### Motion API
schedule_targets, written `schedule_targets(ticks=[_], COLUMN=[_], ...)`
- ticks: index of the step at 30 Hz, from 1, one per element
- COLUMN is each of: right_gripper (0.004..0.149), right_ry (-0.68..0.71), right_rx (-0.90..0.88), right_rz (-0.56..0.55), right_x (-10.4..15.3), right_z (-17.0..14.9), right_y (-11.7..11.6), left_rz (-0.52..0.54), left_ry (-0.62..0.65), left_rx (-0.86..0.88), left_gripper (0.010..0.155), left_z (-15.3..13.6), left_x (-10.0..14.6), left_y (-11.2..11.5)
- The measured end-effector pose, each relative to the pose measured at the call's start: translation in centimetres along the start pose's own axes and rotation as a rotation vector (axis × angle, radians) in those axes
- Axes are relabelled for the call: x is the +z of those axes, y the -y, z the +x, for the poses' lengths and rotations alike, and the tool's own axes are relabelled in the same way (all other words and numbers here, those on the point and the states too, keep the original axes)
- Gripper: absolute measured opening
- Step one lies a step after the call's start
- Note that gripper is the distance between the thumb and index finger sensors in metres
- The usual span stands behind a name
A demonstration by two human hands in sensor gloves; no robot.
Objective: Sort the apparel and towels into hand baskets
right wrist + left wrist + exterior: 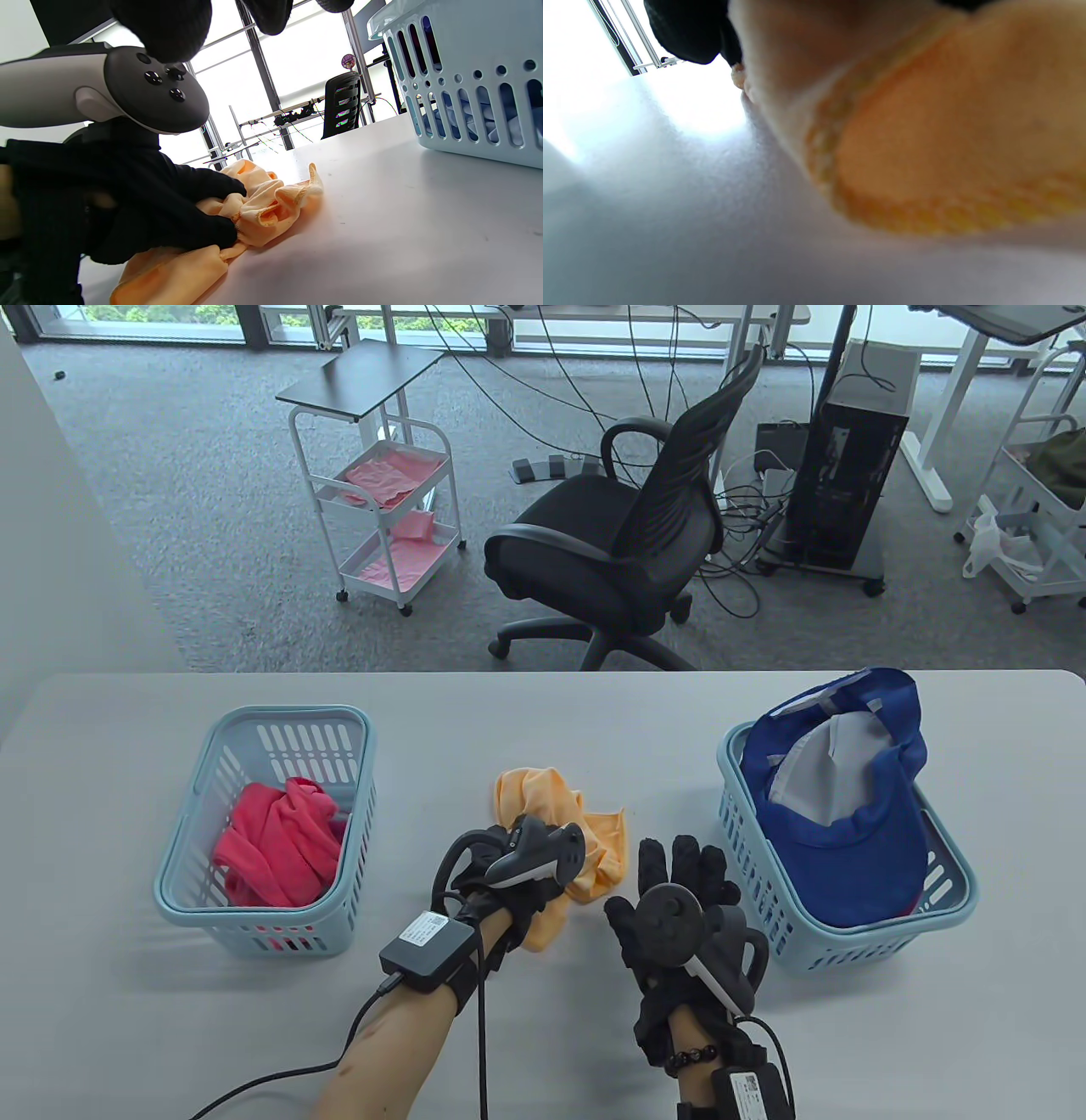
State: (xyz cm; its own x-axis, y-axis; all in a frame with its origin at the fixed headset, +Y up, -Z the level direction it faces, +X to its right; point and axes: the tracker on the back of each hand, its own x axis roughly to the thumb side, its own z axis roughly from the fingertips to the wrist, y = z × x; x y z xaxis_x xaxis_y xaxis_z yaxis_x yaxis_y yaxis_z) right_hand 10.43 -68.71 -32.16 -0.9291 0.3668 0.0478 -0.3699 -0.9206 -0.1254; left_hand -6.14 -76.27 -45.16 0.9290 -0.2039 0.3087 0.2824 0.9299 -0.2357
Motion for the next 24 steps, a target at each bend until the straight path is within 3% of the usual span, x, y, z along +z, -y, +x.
schedule_targets(ticks=[10,17,24], right_gripper=[0.075,0.075,0.075], right_ry=[0.021,0.035,0.05], right_rx=[-0.047,-0.057,-0.052], right_rz=[-0.021,-0.022,-0.026], right_x=[0.1,0.1,0.1], right_z=[0.1,0.2,0.4], right_y=[0.7,0.6,0.6], left_rz=[0.104,0.146,0.178], left_ry=[-0.057,-0.082,-0.111], left_rx=[-0.095,-0.062,-0.005], left_gripper=[0.055,0.048,0.049], left_z=[0.6,0.0,-1.4], left_x=[-0.4,0.0,1.6], left_y=[-0.8,-1.2,-3.6])
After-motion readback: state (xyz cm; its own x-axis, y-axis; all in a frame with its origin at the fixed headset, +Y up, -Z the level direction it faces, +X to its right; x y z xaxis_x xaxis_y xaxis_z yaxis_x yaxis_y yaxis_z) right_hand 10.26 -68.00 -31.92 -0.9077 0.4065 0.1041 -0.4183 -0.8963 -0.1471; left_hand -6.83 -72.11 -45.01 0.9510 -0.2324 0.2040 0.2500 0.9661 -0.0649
